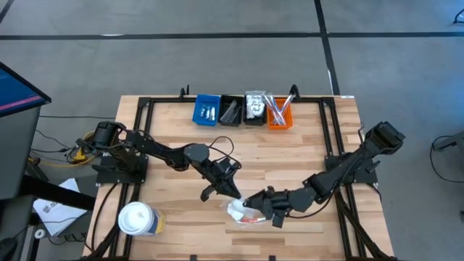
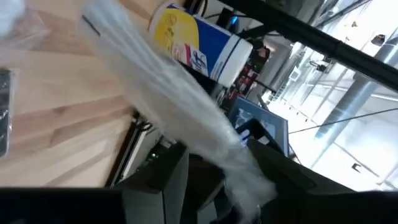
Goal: Pick & Place Travel size toiletries
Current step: Put the white vanity pack into the right black bin
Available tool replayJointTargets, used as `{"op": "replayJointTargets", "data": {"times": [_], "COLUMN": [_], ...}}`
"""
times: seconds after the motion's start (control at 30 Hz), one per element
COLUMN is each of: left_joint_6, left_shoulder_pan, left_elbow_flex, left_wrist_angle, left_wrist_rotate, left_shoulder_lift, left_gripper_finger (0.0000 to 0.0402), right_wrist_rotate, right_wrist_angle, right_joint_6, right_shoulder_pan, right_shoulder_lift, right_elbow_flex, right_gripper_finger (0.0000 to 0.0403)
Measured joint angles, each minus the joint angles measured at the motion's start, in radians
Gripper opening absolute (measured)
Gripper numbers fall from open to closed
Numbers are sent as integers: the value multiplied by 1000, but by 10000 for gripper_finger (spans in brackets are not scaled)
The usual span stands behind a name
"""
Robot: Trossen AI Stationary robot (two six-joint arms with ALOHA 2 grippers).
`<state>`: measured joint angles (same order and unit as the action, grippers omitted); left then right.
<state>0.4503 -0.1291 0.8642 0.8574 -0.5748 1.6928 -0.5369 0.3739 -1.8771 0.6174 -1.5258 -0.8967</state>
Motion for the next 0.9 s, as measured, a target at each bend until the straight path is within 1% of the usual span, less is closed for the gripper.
{"op": "replayJointTargets", "data": {"times": [0.17,0.27,0.43,0.57,0.6,0.73,0.83,0.9], "left_joint_6": [0,0,-23,-24,-23,-23,-24,-26], "left_shoulder_pan": [0,0,0,0,0,0,0,0], "left_elbow_flex": [0,0,0,0,0,0,0,1], "left_wrist_angle": [6,5,5,6,6,11,13,18], "left_wrist_rotate": [4,7,9,40,46,74,145,217], "left_shoulder_lift": [0,0,0,0,0,-1,-13,-25], "left_gripper_finger": [1,1,3,9,12,32,60,83], "right_wrist_rotate": [-2,-12,-15,-15,-15,-41,-73,-99], "right_wrist_angle": [3,6,8,8,8,8,7,6], "right_joint_6": [1,23,54,77,92,147,181,190], "right_shoulder_pan": [6,5,5,5,5,5,6,11], "right_shoulder_lift": [0,0,0,0,0,0,0,0], "right_elbow_flex": [0,0,0,0,0,0,0,0], "right_gripper_finger": [135,114,63,13,7,10,3,4]}}
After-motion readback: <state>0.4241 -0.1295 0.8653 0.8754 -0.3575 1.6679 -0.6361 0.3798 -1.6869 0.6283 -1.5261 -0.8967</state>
